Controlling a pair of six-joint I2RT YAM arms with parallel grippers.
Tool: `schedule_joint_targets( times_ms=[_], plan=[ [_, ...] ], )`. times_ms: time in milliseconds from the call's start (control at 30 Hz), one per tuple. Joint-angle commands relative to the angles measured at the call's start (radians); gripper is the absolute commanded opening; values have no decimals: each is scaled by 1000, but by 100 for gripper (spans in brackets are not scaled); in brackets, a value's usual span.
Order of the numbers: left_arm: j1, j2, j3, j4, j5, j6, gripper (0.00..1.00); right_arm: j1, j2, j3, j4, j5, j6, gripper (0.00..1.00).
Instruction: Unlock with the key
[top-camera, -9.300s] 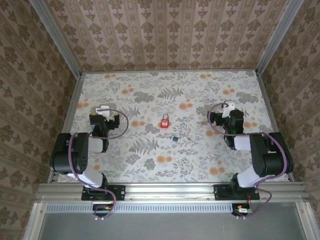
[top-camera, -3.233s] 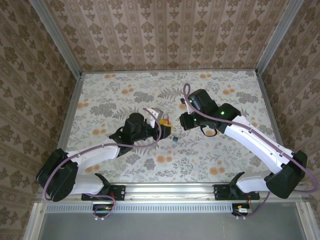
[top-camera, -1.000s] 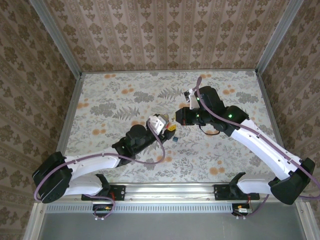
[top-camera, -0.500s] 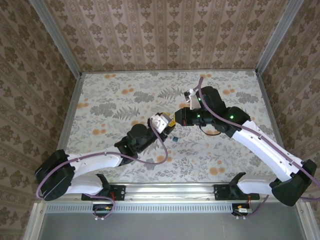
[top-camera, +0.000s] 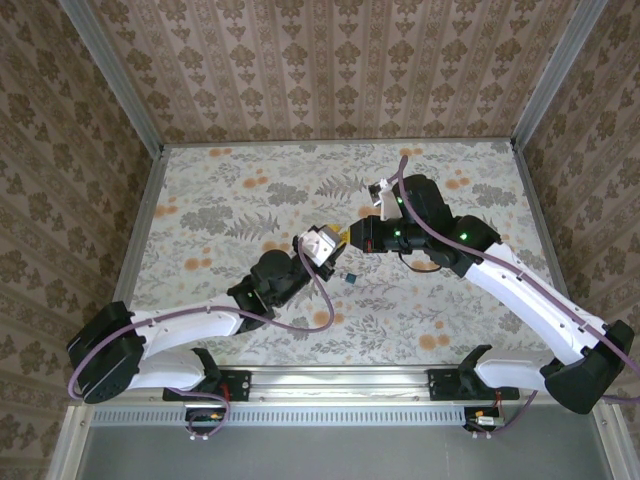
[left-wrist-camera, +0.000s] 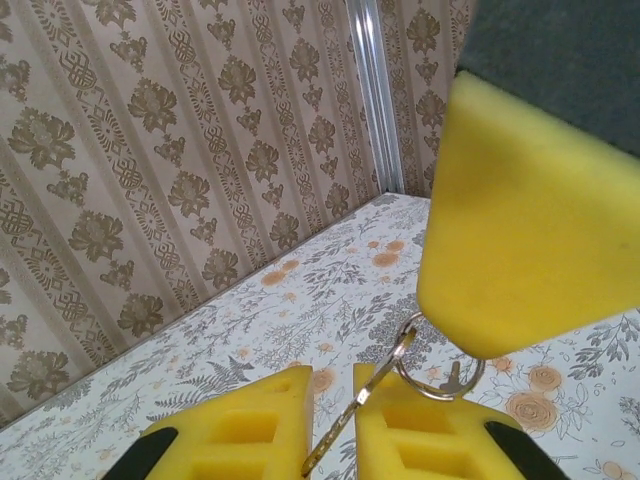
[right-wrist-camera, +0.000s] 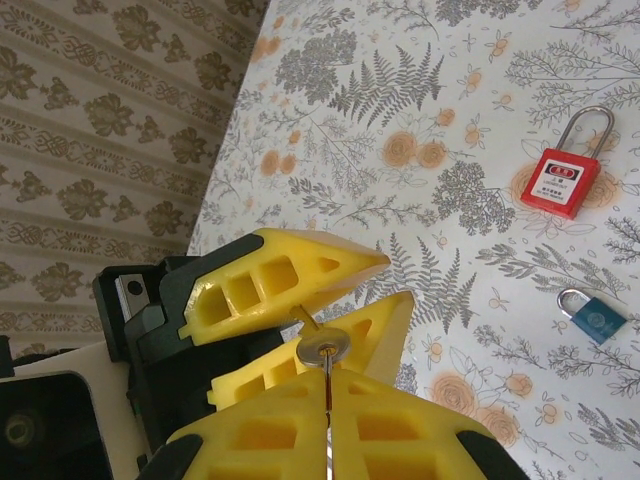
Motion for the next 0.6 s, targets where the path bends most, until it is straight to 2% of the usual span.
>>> schedule_joint_targets(
  times_ms=[0, 33, 67, 233, 433, 567],
  plan=[
    [-12, -24, 7, 2, -9, 33, 25, 3, -22, -2, 11, -6, 7, 10],
    [-15, -23, 10, -9, -9, 35, 32, 2, -26, 1, 10, 1, 6, 10],
    [-15, -20, 9, -17, -10, 37, 35, 1, -28, 5, 8, 7, 5, 10],
    [-23, 0, -2, -24, -38, 53, 40, 1, -31, 29, 1, 9, 0, 9],
    [-24, 0, -8, -14, -42, 60, 38, 1, -32, 24, 2, -1, 6, 9],
    [-30, 0, -3, -15, -35, 61, 30, 1, -35, 25, 1, 1, 8, 9]
  ],
)
